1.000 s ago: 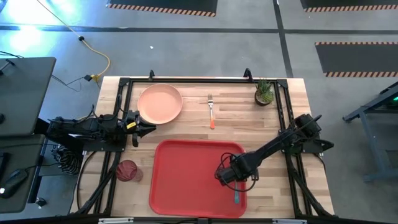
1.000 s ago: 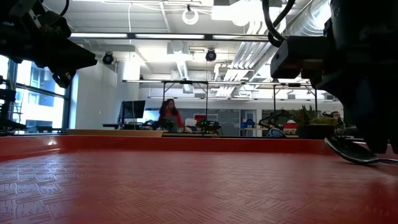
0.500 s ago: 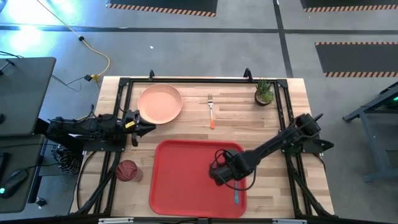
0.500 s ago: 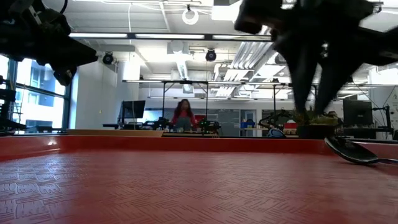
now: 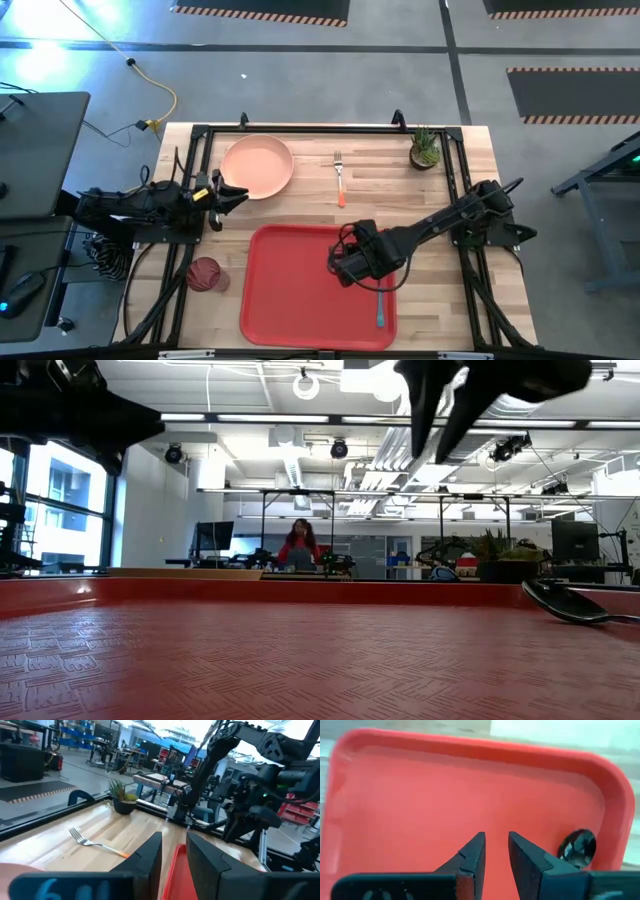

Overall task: Pick and place plate/cup/fork/spoon on tray
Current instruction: Put the light orange plate on the red serving tray

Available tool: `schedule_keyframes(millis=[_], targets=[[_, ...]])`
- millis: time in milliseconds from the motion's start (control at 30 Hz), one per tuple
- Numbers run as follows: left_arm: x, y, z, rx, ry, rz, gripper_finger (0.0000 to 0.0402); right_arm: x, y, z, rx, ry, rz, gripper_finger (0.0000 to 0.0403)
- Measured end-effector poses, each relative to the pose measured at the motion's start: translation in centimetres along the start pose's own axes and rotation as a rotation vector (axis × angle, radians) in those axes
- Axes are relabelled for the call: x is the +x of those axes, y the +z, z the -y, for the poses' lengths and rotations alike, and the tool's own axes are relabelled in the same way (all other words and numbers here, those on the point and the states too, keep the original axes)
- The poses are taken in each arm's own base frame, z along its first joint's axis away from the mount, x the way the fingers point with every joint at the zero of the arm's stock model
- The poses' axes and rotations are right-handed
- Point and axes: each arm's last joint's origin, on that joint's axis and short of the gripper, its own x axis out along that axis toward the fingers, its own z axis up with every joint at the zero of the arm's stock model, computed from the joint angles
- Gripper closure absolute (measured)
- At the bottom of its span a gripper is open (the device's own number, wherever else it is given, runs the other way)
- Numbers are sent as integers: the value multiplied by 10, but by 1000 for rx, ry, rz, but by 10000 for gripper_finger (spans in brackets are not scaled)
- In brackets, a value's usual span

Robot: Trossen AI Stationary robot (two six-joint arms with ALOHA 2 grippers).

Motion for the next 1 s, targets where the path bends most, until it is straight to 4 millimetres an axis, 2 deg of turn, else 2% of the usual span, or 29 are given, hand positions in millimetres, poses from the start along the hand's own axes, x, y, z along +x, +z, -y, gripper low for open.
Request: schedule_keyframes(millis=[233,533,633,867,1000], targets=[[-1,12,3,-77,-33,104,298,-19,16,-11,-42,40,69,327],[-3,50,14,101,-42,120,298,-37,32,-20,-56,93,163,327],[4,57,18,173,-21,17,298,-44,38,-24,-71,124,218,327],[24,62,23,367,108,-377,298,-65,54,-33,-144,171,252,327],[39,66,22,398,186,-489,298,-75,66,-36,-195,172,264,327]])
